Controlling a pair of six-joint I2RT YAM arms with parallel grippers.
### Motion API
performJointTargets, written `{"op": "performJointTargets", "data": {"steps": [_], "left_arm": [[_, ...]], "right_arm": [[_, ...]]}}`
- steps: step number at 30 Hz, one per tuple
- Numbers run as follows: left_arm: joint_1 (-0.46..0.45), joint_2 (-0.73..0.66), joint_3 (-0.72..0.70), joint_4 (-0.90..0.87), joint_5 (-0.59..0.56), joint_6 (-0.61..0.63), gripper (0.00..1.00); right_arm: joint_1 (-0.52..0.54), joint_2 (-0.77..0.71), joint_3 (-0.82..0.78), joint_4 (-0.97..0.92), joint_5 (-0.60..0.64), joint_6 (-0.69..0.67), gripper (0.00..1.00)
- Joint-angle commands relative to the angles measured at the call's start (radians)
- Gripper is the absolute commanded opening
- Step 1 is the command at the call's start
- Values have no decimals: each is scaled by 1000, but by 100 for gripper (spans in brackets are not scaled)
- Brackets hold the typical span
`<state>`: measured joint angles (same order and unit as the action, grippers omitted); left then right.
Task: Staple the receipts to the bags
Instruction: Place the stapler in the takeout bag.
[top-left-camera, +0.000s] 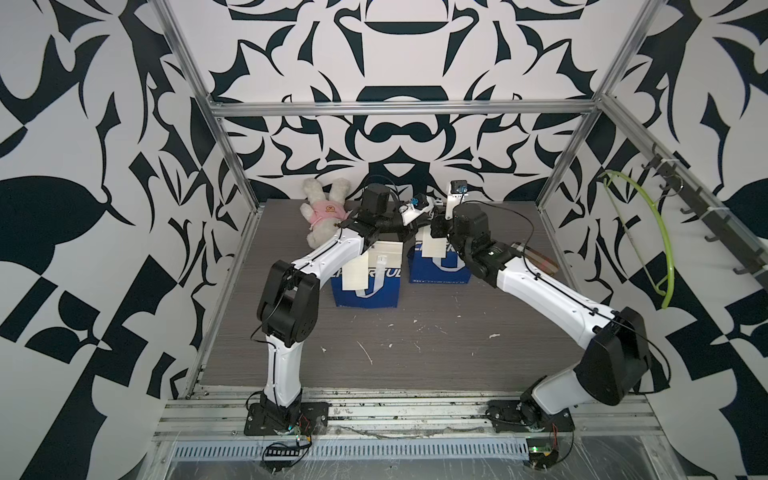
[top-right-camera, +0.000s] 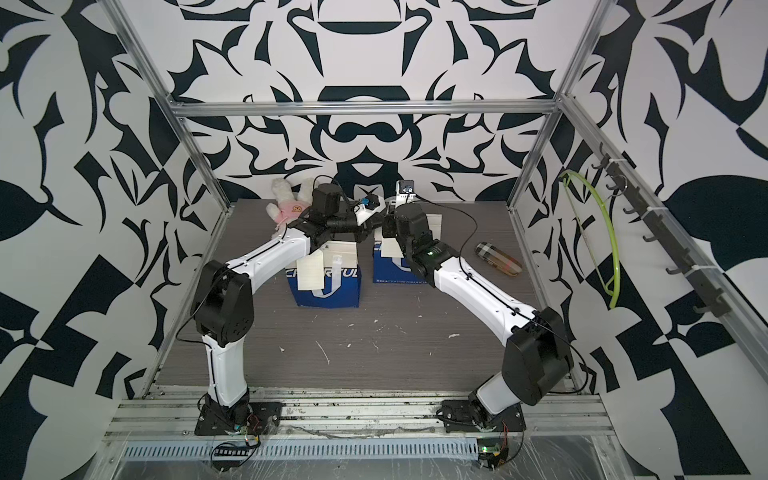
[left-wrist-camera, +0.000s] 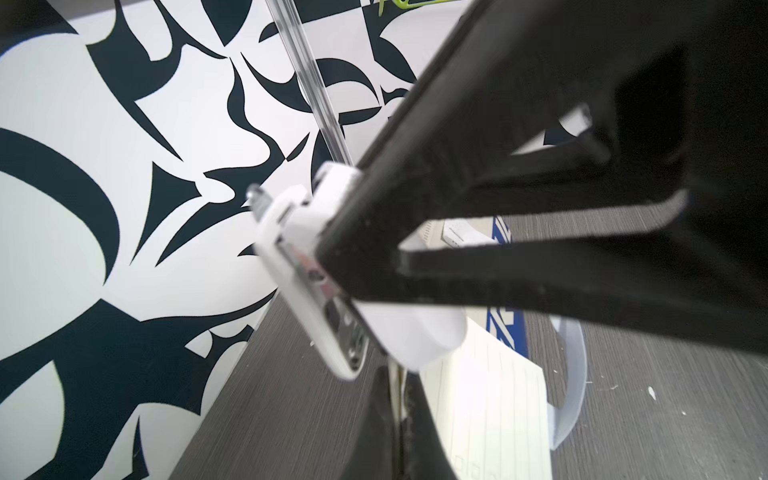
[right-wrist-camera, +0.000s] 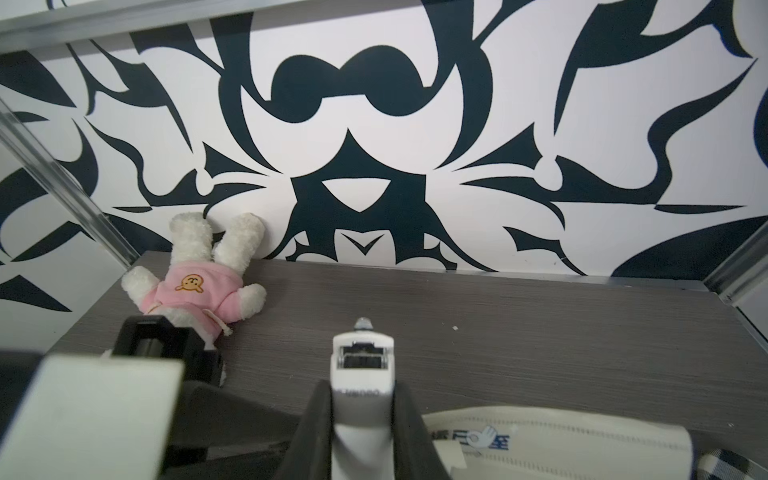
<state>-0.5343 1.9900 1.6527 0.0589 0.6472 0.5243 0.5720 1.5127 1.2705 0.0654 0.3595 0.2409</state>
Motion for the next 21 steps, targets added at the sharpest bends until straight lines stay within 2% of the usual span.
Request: {"op": "performJointTargets", "data": {"steps": [1, 5, 13, 21], "left_arm": [[3, 23, 15, -44, -6, 8, 0], [3, 24, 15, -39, -2, 2, 0], [3, 25, 17, -41, -8, 3, 0], [3, 32, 20, -37, -7, 0, 0]], "right_arm": [[3, -26, 40, -47, 41, 3, 0], [-1, -25, 40, -54, 43, -2, 0], [-10, -22, 100, -139, -39, 33, 0], [-11, -17, 140, -214, -48, 52, 0]]}}
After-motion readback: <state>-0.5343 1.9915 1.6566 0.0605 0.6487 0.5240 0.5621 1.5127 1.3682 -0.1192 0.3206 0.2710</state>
